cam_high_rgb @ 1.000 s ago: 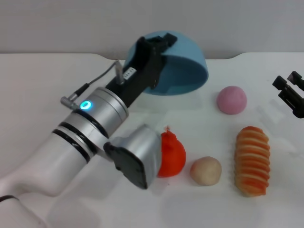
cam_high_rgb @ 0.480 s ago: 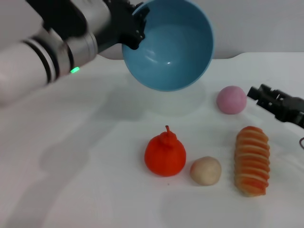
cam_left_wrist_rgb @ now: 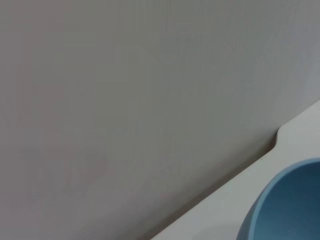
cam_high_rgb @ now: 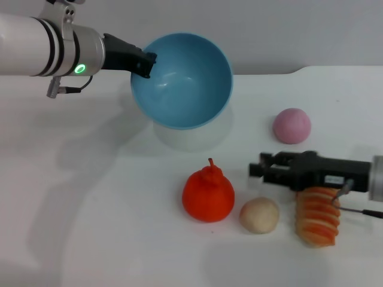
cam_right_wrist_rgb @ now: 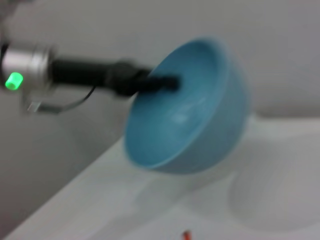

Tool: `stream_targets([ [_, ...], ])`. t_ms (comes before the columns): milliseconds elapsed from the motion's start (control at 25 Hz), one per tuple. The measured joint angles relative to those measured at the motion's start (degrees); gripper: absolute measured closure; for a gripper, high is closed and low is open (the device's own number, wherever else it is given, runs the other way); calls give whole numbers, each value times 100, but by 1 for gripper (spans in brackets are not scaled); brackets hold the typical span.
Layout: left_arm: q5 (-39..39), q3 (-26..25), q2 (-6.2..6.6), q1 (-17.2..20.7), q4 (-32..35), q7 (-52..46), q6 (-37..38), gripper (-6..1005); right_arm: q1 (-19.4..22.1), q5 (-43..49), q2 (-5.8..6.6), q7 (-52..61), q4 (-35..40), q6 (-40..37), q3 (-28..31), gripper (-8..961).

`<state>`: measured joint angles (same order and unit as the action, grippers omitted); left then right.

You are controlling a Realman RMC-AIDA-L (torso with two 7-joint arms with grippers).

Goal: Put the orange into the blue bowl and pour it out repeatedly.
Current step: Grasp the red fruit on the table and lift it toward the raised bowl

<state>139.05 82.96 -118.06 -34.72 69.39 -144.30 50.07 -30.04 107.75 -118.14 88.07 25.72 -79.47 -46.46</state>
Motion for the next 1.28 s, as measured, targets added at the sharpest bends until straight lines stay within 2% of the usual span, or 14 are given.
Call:
stream_targets([
  [280, 15, 138, -13, -33, -21, 17, -262, 998, -486, 107, -73, 53, -227, 192, -594, 564],
  [520, 26, 164, -17, -22, -38, 61, -342, 998, -823, 84, -112, 77, -774, 1001, -693, 577],
  [760, 30, 317, -11, 24, -51, 68, -514, 998, -1112, 83, -148, -126, -1248, 1264, -739, 590],
  [1040, 41, 357, -7, 24, -65, 72, -538, 999, -1158, 87, -149, -282, -1406, 1378, -782, 604],
  [1280, 79, 401, -6, 31, -135, 73, -553, 1000, -1039, 77, -137, -484, -1366, 1322, -794, 617],
])
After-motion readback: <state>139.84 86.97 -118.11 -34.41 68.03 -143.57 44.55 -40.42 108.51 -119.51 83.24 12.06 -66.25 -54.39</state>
